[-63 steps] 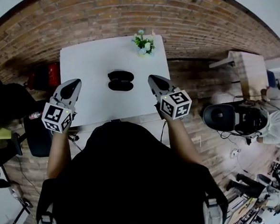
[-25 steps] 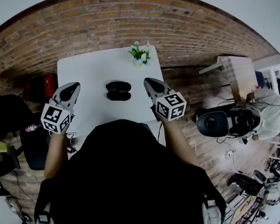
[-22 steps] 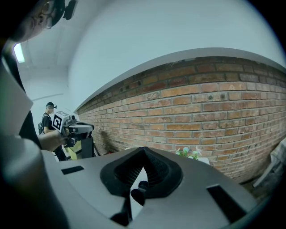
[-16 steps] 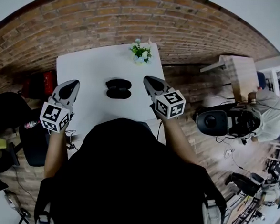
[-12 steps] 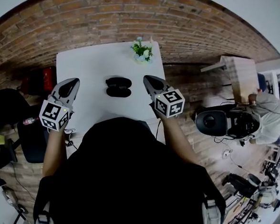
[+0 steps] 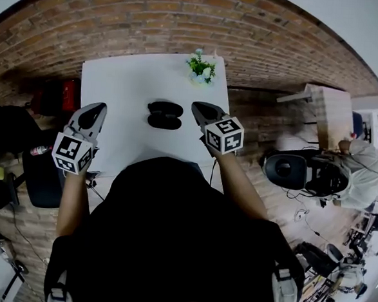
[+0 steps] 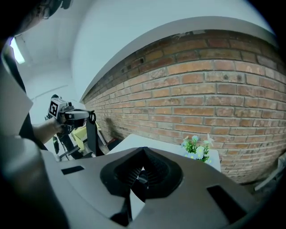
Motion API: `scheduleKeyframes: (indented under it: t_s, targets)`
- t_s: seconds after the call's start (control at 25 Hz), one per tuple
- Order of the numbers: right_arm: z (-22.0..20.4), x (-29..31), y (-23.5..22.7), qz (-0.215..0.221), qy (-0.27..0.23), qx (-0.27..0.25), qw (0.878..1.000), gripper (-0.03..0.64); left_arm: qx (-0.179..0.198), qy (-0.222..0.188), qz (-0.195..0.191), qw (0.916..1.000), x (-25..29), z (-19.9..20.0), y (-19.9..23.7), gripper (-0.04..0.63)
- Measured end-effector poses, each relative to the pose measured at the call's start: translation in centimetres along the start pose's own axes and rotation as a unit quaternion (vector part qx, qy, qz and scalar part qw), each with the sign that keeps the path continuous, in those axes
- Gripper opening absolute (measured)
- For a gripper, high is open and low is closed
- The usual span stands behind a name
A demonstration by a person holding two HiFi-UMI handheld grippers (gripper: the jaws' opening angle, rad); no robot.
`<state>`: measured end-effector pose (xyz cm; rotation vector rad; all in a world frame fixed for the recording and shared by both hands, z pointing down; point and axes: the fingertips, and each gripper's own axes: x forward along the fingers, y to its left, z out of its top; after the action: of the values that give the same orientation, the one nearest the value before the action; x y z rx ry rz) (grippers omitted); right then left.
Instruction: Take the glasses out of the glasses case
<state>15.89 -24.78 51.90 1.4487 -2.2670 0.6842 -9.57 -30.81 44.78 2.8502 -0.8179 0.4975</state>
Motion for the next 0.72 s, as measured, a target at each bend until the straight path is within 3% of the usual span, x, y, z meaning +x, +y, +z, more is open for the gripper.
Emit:
scheduleKeyframes:
  t_s: [0.72]
  targets:
    - [-5.4, 6.4, 0.7, 0.059, 0.090, -0.047, 0.993, 0.015, -0.024, 0.014, 0.026, 0.9993, -0.1, -2.0, 0.8, 0.011]
